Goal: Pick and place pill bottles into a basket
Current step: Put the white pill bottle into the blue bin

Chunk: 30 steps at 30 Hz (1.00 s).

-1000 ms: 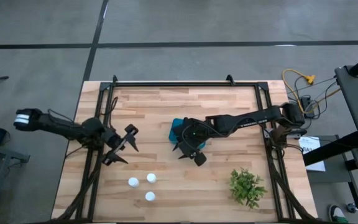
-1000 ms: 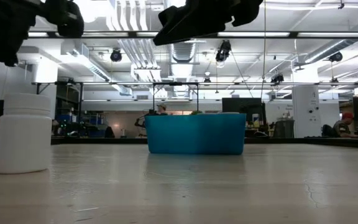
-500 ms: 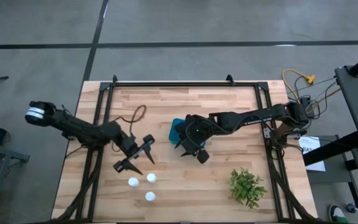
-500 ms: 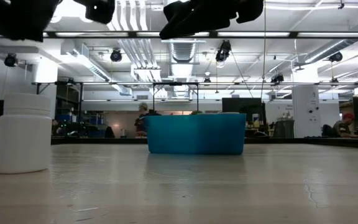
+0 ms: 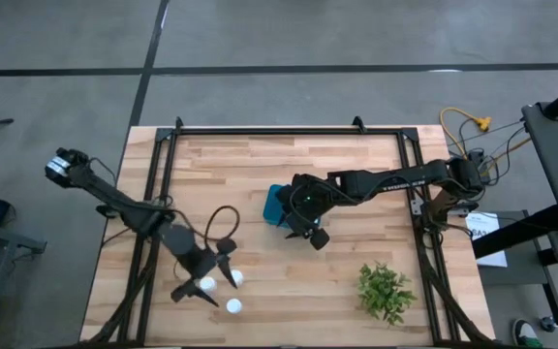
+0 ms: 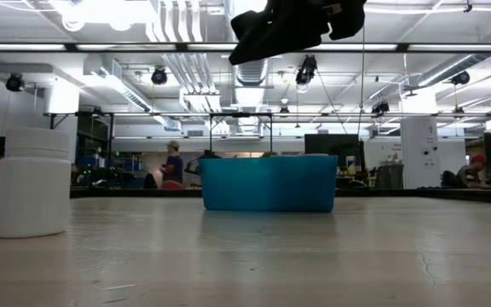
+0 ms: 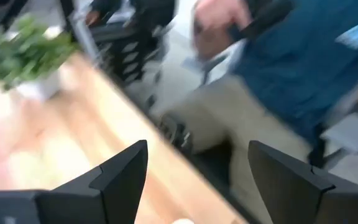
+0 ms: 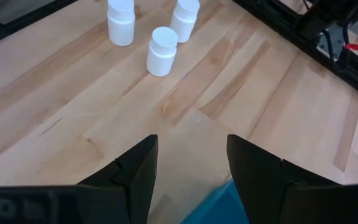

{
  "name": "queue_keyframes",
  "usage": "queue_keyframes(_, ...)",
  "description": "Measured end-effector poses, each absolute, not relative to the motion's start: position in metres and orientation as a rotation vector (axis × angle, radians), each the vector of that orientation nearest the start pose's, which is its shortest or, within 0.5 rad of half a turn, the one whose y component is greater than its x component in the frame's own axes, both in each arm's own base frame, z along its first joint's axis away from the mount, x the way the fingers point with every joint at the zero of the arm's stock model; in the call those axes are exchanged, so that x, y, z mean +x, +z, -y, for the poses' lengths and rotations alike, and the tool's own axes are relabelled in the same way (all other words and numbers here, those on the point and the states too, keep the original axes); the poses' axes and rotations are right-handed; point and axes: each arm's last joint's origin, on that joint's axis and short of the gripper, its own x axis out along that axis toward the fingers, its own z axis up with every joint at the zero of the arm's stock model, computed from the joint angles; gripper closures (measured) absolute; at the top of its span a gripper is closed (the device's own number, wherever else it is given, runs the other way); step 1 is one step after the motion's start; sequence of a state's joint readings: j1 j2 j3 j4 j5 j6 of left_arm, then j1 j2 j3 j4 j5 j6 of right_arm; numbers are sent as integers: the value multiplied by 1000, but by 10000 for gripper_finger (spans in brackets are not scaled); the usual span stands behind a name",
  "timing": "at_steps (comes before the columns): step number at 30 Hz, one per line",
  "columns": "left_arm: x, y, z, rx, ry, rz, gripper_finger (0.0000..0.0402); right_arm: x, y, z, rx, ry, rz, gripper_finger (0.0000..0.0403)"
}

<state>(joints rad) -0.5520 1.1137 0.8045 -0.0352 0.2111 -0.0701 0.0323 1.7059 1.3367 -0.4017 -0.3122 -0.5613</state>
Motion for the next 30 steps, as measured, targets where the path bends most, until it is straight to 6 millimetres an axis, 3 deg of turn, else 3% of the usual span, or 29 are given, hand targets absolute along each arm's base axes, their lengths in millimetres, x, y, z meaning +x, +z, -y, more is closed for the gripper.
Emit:
queue_keyframes(6,188,319,162,112,-582,-421,140,373,266,-19,-416,525,-653,220)
queue_keyframes(11,180,323,188,217,-462,-435,140,373,265,-18,-409,522,-658,220)
queue_keyframes(16,184,307,210,281,-295,-458,140,373,263,-18,-408,523,-661,220)
queue_keyframes(25,200,265,231,152,-77,-543,144,373,264,-18,-407,520,-652,220)
queue_keyframes(30,205,266,242,85,-53,-567,155,373,264,-18,-408,520,-651,220)
